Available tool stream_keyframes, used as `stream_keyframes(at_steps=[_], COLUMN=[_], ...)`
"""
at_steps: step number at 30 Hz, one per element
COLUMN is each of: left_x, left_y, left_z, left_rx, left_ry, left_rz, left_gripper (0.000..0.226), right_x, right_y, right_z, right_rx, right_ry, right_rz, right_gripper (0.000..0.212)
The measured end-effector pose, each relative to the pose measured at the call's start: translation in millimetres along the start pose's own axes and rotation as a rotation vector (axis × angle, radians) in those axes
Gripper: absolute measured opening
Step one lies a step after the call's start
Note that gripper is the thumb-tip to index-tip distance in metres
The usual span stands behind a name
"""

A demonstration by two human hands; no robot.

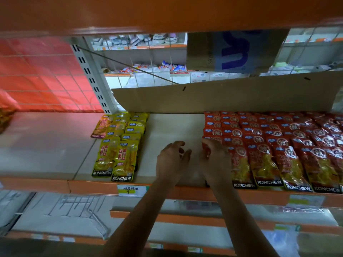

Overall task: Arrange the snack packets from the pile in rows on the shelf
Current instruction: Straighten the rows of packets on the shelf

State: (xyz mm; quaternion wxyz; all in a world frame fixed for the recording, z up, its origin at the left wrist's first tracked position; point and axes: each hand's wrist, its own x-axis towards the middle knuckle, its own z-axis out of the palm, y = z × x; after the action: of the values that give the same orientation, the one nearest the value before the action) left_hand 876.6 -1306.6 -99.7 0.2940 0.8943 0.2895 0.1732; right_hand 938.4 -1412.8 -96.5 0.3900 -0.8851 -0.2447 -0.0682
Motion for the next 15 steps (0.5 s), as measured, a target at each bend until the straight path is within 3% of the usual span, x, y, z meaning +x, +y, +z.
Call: stream_keyframes(at_steps=[7, 15], left_x=[11, 36], left_y=[-59, -163], left_z=[-60, -151], left_rx=[0.138, 0.284], left_ry=[0.183, 0.232], left_rz=[0.033, 0.024], left_gripper=[0.031, 0.040], right_x=[-4, -7], right_y=[-65, -175], right_z=[54, 154], right_rx=[0.016, 0.042], right_ry=[-0.130, -0.179], right_rz=[-0.139, -0.245], right_gripper=[0.038, 0.035])
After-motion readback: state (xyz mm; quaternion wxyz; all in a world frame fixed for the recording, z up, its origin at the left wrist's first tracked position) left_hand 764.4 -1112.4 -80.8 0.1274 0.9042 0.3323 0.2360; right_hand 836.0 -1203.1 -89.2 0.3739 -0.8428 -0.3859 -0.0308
